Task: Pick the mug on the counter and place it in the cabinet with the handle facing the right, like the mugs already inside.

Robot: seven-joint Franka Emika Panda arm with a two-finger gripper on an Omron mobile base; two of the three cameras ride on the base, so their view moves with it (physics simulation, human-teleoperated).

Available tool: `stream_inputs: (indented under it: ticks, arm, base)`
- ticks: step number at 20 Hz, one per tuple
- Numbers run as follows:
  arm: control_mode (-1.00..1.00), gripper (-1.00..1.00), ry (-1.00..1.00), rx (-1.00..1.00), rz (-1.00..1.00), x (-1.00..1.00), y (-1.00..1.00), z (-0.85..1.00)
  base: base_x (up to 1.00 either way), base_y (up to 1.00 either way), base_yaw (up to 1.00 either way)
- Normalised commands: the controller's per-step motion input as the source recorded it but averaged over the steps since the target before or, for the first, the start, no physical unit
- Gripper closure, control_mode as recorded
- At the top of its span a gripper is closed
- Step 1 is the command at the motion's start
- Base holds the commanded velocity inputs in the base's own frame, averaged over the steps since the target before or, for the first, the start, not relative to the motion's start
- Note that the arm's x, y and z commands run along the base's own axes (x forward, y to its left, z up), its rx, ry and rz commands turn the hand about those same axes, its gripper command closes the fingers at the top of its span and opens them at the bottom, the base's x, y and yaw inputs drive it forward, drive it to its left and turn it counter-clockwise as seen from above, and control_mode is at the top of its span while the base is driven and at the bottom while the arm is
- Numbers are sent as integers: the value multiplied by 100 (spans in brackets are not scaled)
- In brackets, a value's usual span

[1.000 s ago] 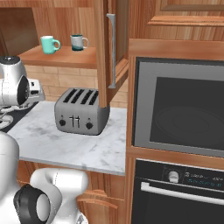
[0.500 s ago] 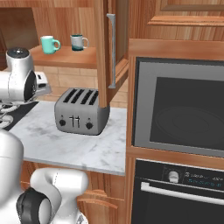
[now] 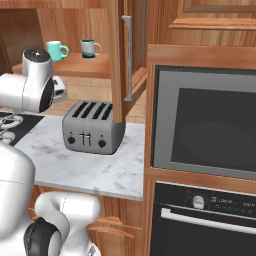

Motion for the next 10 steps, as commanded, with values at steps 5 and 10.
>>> stream_inputs:
  ticks: [5, 10]
  arm:
    - [-100, 100, -1, 3, 1, 0, -10, 17]
    - [-100, 100, -3, 3, 0, 12, -9, 25]
  base:
    - [0, 0, 0]
    - [0, 0, 0]
